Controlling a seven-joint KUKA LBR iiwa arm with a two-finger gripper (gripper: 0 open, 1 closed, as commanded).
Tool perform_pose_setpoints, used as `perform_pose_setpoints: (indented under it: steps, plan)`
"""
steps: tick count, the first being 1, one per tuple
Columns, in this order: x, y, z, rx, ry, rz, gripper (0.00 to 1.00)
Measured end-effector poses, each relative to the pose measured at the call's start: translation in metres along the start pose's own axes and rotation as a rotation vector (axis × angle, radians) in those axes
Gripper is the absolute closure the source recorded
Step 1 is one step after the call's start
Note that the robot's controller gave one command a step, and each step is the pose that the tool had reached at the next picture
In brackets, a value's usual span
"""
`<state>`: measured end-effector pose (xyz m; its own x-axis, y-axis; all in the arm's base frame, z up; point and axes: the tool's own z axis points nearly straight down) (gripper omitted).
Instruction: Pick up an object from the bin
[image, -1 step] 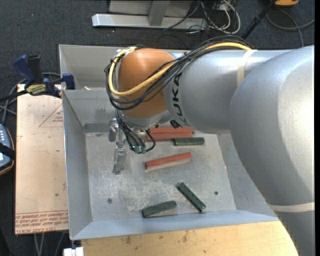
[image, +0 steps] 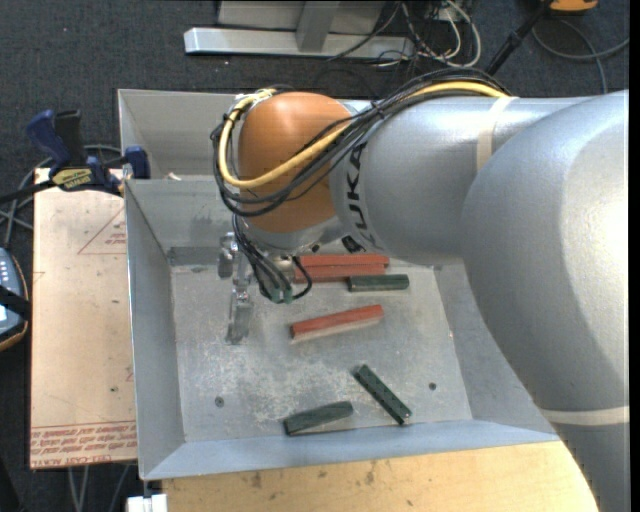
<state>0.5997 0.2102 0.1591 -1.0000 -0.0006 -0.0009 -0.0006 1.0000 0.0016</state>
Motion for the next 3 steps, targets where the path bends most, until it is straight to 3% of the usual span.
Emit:
perform_pose_setpoints:
  steps: [1, 2, 3]
  plan:
    - [-0.016, -0.053, 0.058, -0.001, -0.006, -0.065, 0.00]
    - [-0.035, -0.063, 0.062, 0.001, 0.002, -0.145, 0.00]
    - [-0.029, -0.114, 0.053, 0.000, -0.001, -0.290, 0.00]
